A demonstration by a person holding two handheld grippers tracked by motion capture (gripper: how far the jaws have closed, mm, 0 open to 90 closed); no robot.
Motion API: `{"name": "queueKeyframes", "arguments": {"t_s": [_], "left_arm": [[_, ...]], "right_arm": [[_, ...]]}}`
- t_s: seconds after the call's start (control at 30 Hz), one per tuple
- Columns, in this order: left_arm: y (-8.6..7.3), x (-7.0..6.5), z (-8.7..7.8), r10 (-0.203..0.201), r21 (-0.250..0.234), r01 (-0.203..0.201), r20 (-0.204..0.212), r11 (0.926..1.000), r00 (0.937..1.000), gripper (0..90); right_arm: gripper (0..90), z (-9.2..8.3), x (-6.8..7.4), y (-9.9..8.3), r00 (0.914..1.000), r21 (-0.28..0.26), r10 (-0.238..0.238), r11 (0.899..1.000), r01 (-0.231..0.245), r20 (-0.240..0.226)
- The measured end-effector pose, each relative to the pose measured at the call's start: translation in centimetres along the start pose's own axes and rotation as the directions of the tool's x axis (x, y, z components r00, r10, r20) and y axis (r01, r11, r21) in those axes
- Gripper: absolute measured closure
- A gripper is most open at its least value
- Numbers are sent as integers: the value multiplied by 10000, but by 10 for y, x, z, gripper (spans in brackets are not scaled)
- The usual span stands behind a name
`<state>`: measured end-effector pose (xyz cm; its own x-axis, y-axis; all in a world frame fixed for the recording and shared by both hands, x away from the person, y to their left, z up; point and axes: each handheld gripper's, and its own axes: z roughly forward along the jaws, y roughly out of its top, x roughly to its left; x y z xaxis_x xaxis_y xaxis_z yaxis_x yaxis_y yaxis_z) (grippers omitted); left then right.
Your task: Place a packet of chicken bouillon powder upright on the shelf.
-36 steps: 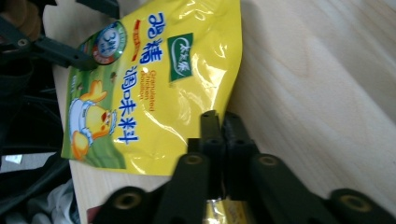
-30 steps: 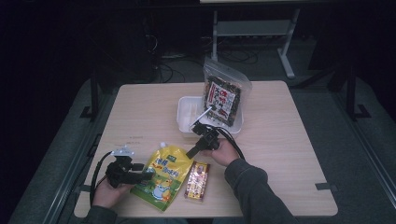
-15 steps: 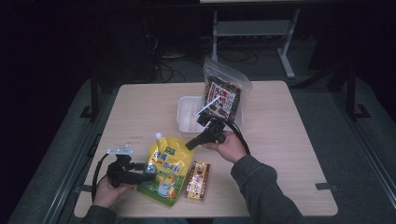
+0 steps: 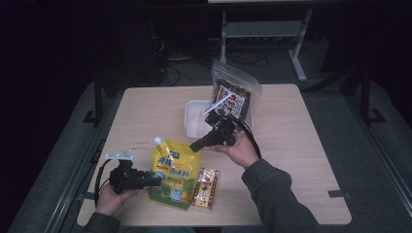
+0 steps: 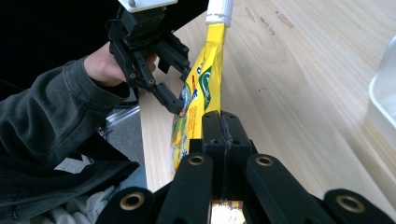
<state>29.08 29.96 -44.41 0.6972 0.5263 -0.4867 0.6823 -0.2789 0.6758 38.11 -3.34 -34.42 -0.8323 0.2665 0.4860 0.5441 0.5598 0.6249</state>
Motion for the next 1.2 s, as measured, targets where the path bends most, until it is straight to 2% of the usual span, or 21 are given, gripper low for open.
{"name": "queueKeyframes", "arguments": {"t_s": [0.1, 0.33, 0.47, 0.53, 0.67, 0.8, 0.97, 1.03, 1.2], "left_arm": [[0, -1, -5, 177, -199, -179, -102, 9996, 9998, 677], [0, -2, -6, 328, -256, -330, -80, 9991, 9994, 765], [0, -3, -7, 481, -255, -486, -186, 9985, 9987, 771], [1, -5, -8, 506, -348, -510, -123, 9981, 9986, 773], [2, -7, -8, 694, -302, -703, -278, 9971, 9972, 772], [1, -6, -9, 677, -335, -687, -287, 9971, 9973, 773], [2, -7, -10, 840, -369, -853, -371, 9957, 9958, 778], [3, -8, -11, 866, -449, -877, -261, 9951, 9959, 784], [4, -10, -11, 991, -417, -1002, -280, 9941, 9947, 785]], "right_arm": [[900, -3, 1, 0, 9999, 75, -75, 9999, 74, 136], [897, -5, 3, 4, 9999, 225, -148, 9996, 146, 76], [887, -4, 7, 11, 9989, 634, -333, 9975, 312, 324], [871, -3, 5, 15, 9994, 788, -256, 9966, 237, 229], [808, 10, 1, 23, 9997, 1231, -158, 9923, 133, 192], [754, 17, 0, 29, 9999, 1325, -133, 9911, 124, 59], [766, 20, 3, 37, 9996, 1475, -234, 9887, 257, -175], [793, 20, 5, 38, 9973, 1591, -320, 9864, 420, -654], [786, 19, 11, 42, 9968, 1881, -505, 9802, 615, -627]]}}
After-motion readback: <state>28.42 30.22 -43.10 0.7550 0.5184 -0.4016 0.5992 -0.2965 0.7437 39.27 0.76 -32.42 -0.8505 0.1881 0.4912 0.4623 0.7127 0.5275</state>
